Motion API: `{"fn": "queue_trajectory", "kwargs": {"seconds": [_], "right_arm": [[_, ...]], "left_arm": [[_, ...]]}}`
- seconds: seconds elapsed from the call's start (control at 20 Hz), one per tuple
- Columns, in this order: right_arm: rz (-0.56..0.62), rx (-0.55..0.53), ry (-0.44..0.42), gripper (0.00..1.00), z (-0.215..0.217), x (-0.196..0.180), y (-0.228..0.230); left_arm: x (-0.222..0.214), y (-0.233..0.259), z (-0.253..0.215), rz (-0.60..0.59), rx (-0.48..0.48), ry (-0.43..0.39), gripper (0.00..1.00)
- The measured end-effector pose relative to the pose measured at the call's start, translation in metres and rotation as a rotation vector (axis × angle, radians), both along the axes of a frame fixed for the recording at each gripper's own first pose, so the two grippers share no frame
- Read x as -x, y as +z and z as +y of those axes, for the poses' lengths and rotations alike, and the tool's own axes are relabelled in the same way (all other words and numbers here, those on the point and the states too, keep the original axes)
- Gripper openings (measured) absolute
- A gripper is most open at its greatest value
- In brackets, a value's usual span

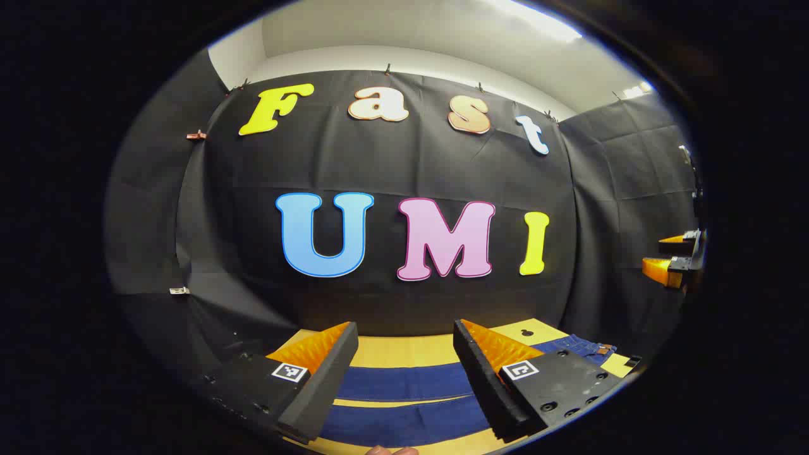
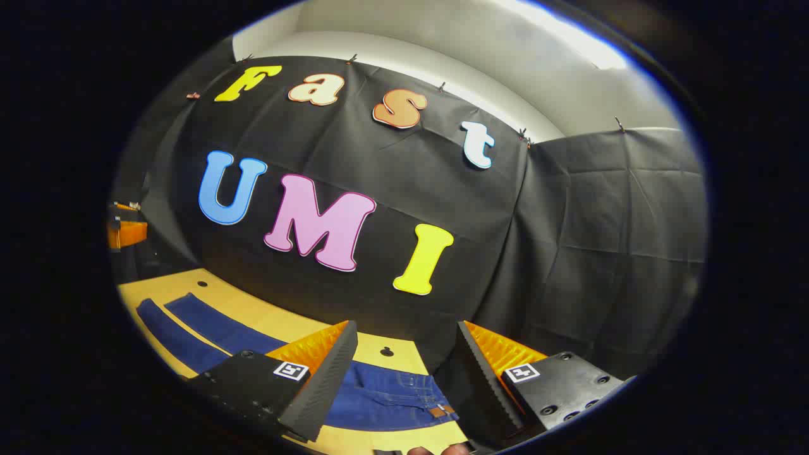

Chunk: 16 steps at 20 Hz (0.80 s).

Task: Grasp the waist and the cuffs of the jeans and fold them to make the two legs overlap; first hold the waist and fold one-third of the jeans toward the cuffs, then hold the cuffs and fold the remaining one-third in the same direction to finish folding.

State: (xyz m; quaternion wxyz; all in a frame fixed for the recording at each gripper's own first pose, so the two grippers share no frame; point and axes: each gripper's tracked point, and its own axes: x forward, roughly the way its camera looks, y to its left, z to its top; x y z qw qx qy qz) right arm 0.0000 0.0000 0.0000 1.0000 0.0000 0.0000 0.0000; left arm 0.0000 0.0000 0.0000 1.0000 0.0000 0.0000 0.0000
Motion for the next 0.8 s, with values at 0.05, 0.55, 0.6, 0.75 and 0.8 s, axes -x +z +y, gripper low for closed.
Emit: {"fn": "queue_trajectory", "kwargs": {"seconds": [0.05, 0.55, 0.6, 0.75, 0.8], "right_arm": [[-0.001, 0.011, -0.003, 0.94, -0.001, 0.000, 0.000], [-0.004, 0.045, 0.016, 0.94, 0.015, -0.002, -0.003], [-0.007, 0.044, 0.015, 0.94, 0.016, -0.003, -0.002], [-0.012, 0.041, 0.014, 0.96, 0.018, -0.006, -0.001], [-0.011, 0.043, 0.013, 0.96, 0.019, -0.006, -0.002]], "left_arm": [[0.000, -0.002, -0.001, 0.001, -0.014, -0.005, 0.96], [0.005, -0.003, -0.001, -0.011, -0.055, -0.029, 0.96], [0.005, -0.001, 0.000, -0.014, -0.063, -0.028, 0.96], [0.007, -0.006, 0.006, -0.003, -0.077, -0.013, 0.96], [0.007, -0.007, 0.009, 0.000, -0.084, -0.007, 0.96]]}}
